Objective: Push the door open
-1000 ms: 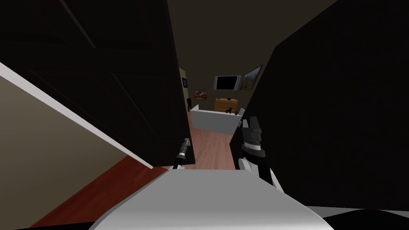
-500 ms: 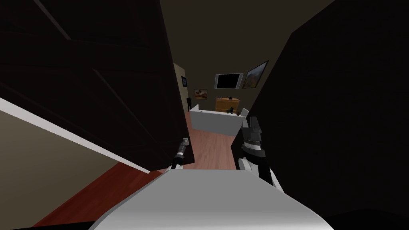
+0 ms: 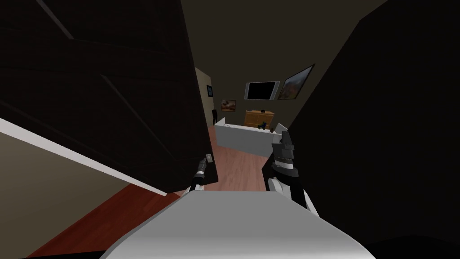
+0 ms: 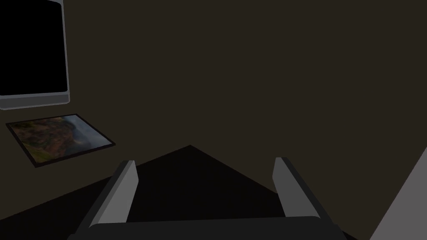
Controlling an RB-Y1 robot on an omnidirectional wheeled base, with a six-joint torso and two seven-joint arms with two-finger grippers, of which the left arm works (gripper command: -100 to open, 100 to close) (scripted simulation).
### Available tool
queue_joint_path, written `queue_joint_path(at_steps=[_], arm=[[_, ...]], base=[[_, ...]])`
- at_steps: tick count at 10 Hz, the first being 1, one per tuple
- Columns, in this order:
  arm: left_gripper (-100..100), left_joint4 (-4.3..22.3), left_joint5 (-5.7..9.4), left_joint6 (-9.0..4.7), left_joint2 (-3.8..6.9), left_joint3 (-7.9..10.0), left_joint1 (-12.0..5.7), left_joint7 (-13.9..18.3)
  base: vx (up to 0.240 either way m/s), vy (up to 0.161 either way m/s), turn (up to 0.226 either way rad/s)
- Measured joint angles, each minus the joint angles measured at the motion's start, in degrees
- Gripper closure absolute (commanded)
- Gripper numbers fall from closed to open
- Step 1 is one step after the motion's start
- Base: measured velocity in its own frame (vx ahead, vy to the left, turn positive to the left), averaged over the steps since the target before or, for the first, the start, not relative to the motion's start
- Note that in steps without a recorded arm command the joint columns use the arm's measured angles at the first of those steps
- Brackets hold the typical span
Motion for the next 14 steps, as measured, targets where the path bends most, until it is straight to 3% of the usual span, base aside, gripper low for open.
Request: queue_joint_path(at_steps=[5, 14], arm=[[-100, -0.9, 0.61, -0.06, -1.11, 0.34, 1.03, 0.1], [-100, 0.2, 0.96, -2.16, -1.17, 1.22, 1.27, -0.5]], base=[[-0.194, -0.109, 0.050], [0.198, 0.024, -0.027]])
